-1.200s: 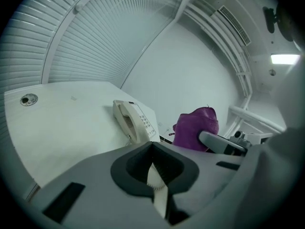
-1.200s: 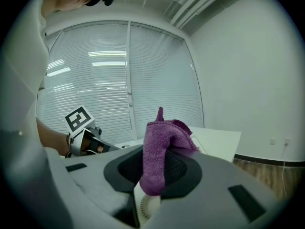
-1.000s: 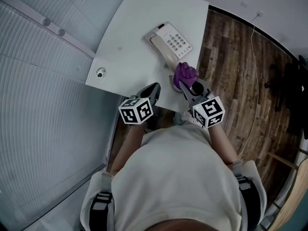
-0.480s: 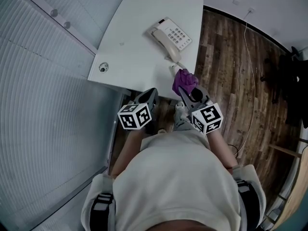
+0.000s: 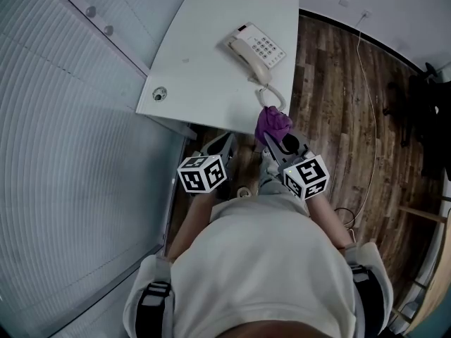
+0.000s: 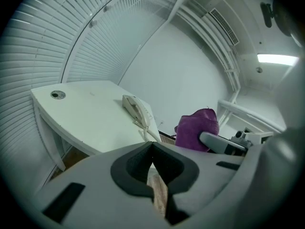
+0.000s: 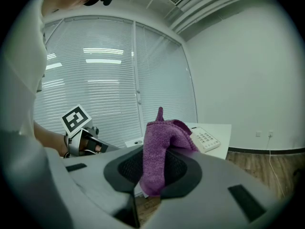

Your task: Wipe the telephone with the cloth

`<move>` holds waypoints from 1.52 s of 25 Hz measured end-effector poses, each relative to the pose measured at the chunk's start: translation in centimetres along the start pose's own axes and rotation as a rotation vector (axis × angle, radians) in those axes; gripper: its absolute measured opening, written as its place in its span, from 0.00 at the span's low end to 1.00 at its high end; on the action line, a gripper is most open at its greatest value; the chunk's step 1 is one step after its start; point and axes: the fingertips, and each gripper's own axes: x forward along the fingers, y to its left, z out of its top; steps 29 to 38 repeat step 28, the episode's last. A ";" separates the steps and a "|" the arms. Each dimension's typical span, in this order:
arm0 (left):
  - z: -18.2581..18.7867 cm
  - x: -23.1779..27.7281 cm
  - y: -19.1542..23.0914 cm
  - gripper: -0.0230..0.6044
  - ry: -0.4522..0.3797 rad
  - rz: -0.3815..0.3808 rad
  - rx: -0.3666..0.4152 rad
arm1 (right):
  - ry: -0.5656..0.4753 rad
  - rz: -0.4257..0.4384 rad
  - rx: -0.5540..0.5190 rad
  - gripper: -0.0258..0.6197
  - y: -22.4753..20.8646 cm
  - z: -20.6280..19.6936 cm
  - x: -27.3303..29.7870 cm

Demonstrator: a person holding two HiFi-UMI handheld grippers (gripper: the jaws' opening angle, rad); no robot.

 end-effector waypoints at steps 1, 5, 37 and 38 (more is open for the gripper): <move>0.0 -0.1 0.0 0.07 -0.001 -0.002 0.000 | -0.004 -0.005 0.001 0.17 0.1 0.0 -0.1; -0.1 -0.6 -0.1 0.07 -0.009 -0.010 -0.003 | -0.021 -0.039 0.018 0.17 0.0 0.1 -0.4; -0.9 -1.6 -0.9 0.07 -0.020 -0.030 -0.045 | -0.036 -0.034 0.008 0.17 0.7 0.3 -1.0; -0.9 -1.6 -0.9 0.07 -0.020 -0.030 -0.045 | -0.036 -0.034 0.008 0.17 0.7 0.3 -1.0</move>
